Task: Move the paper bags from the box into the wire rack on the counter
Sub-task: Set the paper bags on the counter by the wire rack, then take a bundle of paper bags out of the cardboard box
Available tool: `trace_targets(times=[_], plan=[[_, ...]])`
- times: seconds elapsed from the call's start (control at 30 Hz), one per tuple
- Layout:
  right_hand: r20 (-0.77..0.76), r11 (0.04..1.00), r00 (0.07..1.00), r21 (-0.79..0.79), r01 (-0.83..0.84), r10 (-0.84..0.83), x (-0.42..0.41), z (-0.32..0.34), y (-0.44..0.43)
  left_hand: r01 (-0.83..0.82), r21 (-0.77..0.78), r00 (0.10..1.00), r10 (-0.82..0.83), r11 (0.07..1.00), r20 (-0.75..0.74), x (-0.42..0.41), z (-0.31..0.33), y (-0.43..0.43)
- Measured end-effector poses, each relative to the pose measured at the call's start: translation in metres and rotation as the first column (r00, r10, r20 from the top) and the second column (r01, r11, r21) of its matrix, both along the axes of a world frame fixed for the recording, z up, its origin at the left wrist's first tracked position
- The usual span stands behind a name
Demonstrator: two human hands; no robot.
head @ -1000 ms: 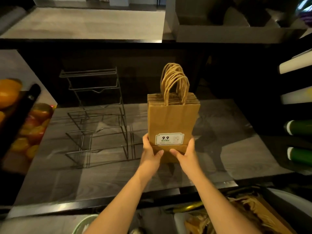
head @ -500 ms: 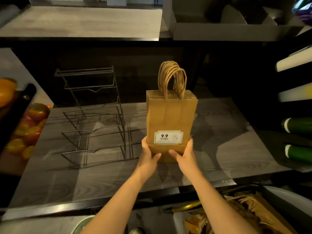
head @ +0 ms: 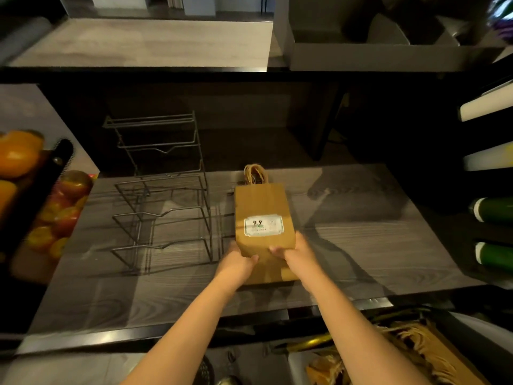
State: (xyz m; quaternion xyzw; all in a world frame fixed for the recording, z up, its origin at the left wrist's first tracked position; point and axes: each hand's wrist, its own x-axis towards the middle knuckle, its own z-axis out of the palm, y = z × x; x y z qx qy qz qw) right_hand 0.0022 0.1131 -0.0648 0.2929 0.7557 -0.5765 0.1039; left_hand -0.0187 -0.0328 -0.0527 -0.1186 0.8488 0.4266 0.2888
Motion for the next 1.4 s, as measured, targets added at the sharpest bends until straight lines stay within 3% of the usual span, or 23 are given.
trace_targets(times=[0.13,0.4,0.57,0.77,0.9,1.03,1.4], plan=[[0.113,0.975,0.993,0.217,-0.053,0.029,0.006,-0.016,-0.007,0.071,-0.185,0.997,-0.063,0.98,0.047,0.0,-0.009,0.003],[0.14,0.869,0.989,0.484,-0.101,0.037,0.008,-0.012,-0.003,0.024,-0.194,1.0,-0.022,0.981,0.012,-0.004,-0.007,0.005],[0.102,0.925,0.995,0.377,-0.049,0.011,0.007,-0.013,0.004,-0.064,-0.046,0.998,0.063,0.997,-0.012,-0.003,-0.005,0.002],[0.003,0.967,0.998,0.249,0.058,-0.061,0.012,-0.005,0.014,-0.114,0.024,0.977,0.116,0.993,-0.18,0.001,0.012,0.013],[-0.057,0.974,0.993,0.2,0.109,-0.1,0.022,0.005,0.027,0.026,-0.011,0.915,-0.028,1.0,-0.403,0.009,0.024,0.026],[-0.07,0.978,0.987,0.138,0.156,-0.148,0.037,0.018,0.049,0.123,0.14,0.93,-0.065,0.982,-0.363,0.019,0.032,0.05],[-0.101,0.932,0.928,0.013,0.362,-0.359,0.133,0.038,0.133,0.53,0.16,0.8,-0.429,0.833,-0.419,0.074,0.037,0.142]])
